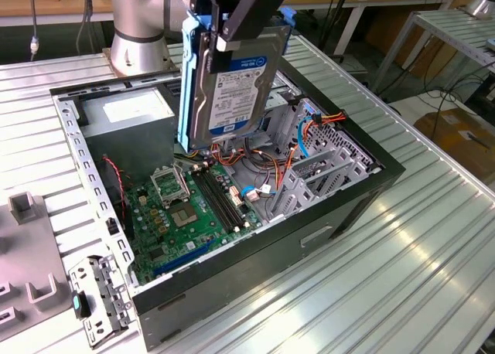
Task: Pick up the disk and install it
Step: 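Insert the disk into the insertion slot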
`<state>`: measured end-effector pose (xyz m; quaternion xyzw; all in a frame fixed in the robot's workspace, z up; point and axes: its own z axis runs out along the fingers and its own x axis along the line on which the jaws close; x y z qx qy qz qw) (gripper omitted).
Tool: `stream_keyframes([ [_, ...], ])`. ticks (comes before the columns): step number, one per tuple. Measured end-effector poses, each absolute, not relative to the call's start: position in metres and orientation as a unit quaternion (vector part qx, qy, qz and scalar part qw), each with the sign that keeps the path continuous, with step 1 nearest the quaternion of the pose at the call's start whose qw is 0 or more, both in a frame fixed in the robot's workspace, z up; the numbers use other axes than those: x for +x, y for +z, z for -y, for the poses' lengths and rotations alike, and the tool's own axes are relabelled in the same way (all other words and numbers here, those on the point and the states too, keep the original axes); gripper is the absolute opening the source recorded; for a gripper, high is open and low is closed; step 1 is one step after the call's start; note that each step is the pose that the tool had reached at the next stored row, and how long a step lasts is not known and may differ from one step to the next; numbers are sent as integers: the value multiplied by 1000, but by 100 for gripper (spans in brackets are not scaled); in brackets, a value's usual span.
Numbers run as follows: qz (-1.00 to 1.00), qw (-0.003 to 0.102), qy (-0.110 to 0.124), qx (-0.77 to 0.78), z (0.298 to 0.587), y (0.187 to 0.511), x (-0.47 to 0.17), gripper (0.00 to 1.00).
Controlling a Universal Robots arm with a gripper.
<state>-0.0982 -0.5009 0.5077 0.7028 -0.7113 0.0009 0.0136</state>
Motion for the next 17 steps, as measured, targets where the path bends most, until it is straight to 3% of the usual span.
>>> stream_keyframes([
  [17, 711, 15, 3, 703, 525, 502, -47, 37],
])
